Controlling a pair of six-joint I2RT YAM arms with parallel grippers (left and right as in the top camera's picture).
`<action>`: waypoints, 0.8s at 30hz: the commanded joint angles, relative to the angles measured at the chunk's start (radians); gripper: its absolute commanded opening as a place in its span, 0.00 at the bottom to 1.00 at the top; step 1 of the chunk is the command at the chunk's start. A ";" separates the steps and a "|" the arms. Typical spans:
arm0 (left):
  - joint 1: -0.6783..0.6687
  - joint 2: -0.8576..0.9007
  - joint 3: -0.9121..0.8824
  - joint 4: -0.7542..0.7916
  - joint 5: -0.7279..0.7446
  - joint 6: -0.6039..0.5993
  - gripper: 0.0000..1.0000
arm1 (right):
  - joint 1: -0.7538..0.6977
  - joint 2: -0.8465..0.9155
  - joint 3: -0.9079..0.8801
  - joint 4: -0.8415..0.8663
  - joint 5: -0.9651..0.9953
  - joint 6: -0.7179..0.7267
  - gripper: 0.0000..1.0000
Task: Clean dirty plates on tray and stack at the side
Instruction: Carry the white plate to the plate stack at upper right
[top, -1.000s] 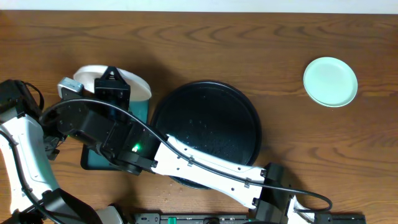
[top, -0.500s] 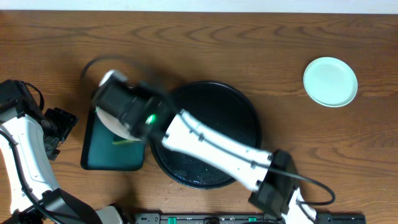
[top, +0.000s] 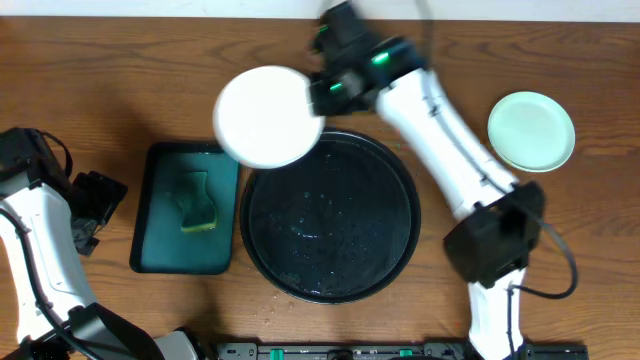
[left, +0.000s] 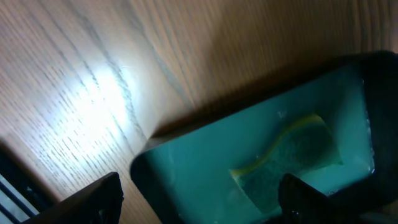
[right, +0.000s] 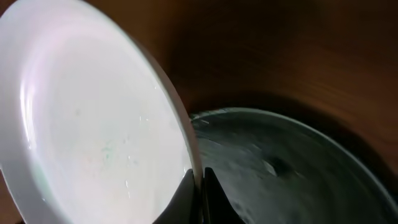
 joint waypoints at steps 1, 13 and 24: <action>-0.061 0.003 0.008 0.004 0.008 -0.004 0.81 | -0.145 -0.034 0.019 -0.056 -0.107 0.023 0.01; -0.382 0.040 0.007 0.043 0.007 0.014 0.81 | -0.576 -0.069 0.019 -0.360 0.136 -0.115 0.01; -0.487 0.042 0.007 0.069 0.004 0.014 0.81 | -0.970 -0.069 0.009 -0.406 0.132 -0.052 0.01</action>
